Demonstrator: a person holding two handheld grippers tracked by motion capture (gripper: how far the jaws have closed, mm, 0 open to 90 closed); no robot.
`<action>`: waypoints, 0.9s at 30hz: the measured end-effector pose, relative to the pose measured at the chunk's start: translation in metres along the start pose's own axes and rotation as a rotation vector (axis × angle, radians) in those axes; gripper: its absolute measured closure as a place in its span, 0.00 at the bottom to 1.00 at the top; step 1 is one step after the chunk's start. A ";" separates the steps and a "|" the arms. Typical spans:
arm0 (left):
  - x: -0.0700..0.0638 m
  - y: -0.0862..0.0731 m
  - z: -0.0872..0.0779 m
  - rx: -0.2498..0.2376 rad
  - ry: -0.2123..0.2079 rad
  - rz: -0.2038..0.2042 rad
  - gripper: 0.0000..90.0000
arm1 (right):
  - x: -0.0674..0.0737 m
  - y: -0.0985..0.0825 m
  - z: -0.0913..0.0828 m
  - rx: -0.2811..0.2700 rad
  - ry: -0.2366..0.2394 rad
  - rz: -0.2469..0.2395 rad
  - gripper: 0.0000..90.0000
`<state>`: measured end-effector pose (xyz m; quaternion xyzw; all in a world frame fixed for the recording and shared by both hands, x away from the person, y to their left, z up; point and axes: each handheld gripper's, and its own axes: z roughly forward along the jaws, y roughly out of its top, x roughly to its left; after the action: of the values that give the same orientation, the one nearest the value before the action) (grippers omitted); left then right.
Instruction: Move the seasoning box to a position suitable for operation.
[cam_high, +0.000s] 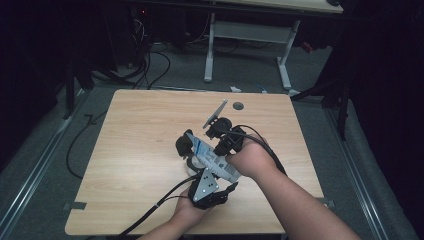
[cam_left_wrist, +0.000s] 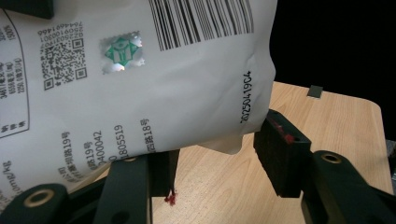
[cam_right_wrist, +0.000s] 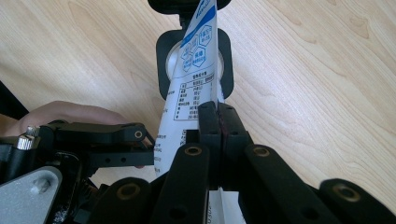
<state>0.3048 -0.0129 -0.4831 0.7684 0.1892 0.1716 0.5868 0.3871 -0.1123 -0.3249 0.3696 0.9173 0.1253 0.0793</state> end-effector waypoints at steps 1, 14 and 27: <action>0.000 0.000 0.000 0.000 -0.002 -0.001 0.58 | 0.000 0.000 0.000 -0.001 0.001 0.000 1.00; 0.000 0.001 -0.001 -0.002 0.001 0.004 0.58 | 0.000 0.000 0.000 -0.001 0.007 -0.013 1.00; 0.000 0.003 0.000 -0.003 -0.003 0.002 0.58 | -0.002 0.000 -0.001 -0.003 0.004 -0.016 1.00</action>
<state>0.3046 -0.0135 -0.4801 0.7679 0.1873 0.1713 0.5881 0.3880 -0.1136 -0.3239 0.3619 0.9202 0.1267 0.0789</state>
